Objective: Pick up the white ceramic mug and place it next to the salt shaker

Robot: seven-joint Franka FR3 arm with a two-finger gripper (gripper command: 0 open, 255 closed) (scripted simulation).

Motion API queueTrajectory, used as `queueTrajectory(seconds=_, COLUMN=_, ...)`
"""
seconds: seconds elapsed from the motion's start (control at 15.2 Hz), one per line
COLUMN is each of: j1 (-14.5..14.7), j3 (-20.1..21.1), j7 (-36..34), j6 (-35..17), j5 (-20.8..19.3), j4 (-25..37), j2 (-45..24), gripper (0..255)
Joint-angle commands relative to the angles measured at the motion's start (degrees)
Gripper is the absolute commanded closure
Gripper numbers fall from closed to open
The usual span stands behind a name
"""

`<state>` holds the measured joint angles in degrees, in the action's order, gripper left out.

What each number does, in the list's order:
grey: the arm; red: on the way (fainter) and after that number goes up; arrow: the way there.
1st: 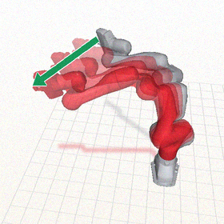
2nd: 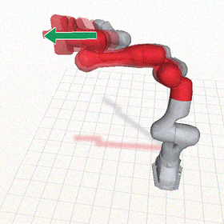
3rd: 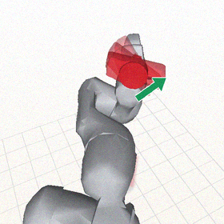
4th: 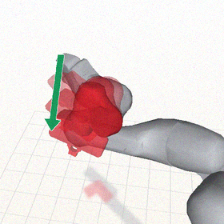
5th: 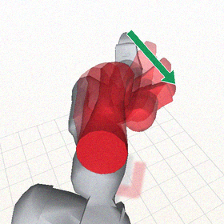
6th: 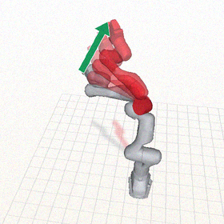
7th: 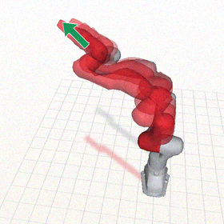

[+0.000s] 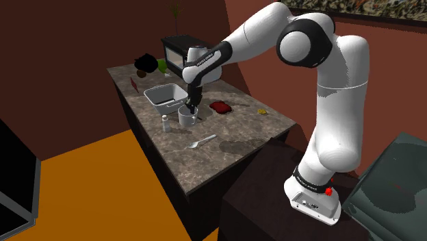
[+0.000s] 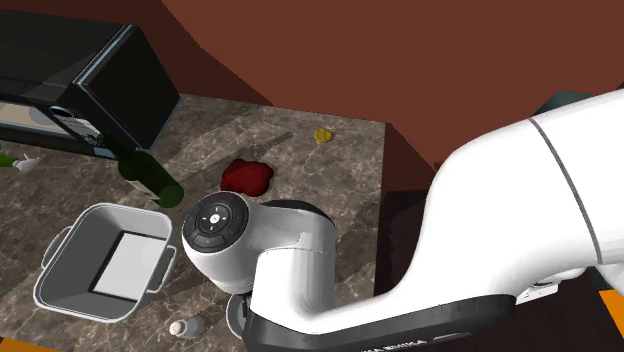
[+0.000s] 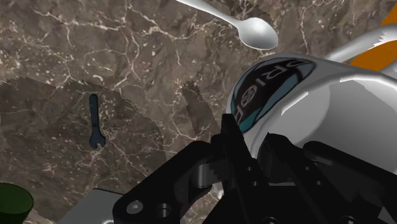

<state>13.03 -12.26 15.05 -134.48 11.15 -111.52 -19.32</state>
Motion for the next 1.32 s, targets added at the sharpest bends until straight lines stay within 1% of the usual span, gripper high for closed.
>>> queueTrajectory(seconds=0.0, j1=0.0, j3=0.2, j7=0.2, j6=-1.2, j5=0.3, j4=-0.5, j2=-0.7, gripper=255)
queueTrajectory(seconds=1.25, j1=-1.8, j3=2.7, j7=3.7, j6=-12.2, j5=4.6, j4=-1.5, j2=-11.0, gripper=255)
